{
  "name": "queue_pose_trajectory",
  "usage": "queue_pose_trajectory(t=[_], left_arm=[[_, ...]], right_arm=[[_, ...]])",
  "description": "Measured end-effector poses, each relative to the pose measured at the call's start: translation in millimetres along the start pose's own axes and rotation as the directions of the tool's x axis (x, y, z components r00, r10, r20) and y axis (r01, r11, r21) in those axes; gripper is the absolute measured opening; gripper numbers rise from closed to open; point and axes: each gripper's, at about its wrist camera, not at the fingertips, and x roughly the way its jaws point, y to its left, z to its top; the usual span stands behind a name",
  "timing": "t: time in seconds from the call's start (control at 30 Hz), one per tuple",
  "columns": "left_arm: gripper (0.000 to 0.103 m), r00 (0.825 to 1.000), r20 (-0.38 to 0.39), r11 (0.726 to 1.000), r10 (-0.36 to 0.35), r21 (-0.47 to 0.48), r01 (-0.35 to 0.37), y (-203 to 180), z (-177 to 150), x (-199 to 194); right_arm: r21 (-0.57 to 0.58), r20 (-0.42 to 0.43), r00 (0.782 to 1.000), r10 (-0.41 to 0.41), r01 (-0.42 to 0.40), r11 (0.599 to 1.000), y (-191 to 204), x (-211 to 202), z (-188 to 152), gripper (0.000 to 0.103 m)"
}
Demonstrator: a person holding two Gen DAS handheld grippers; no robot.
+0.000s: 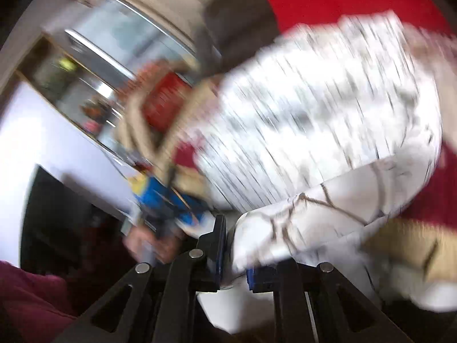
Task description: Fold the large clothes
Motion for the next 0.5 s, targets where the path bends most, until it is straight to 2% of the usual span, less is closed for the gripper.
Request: queue_pose_trajectory(t=[0.07,0.17,0.23,0.27,0.3,0.33,0.5], left_arm=[[0.073,1.0,-0.009,1.0,0.005,0.007,-0.005,-2,-1,7],[0.071,1.0,-0.012,0.999,0.023,0.046,-0.022,-8,-3,14],[0.042,0.999,0.004,0.996,0.036,0.081,-0.036,-15,-2,14],[0.012,0.999,0.001,0.994,0.041,0.097,-0.04,-17,-2,15],[0.009,0.999,0.008,0.993,0.048,0.11,-0.048,-18,-2,16],[0.009,0.999,0.013,0.992,0.047,0.116,-0.048,-19,-1,15],[0.007,1.0,0.021,0.993,0.012,0.12,-0.014,-20,-4,7]], right_arm=[[-0.02,0.094,0.996,0.012,-0.01,1.0,15,-11,13,0.013],[-0.005,0.096,0.993,-0.073,0.074,0.997,-3,-11,27,0.013],[0.035,0.065,0.992,-0.11,0.108,0.994,-21,-7,27,0.013],[0.05,0.043,0.99,-0.131,0.129,0.99,-30,2,21,0.013],[0.067,0.019,0.988,-0.153,0.151,0.986,-38,10,15,0.013],[0.08,0.004,0.987,-0.161,0.16,0.984,-31,19,17,0.013],[0.138,-0.049,0.976,-0.212,0.216,0.967,-59,28,-1,0.013]])
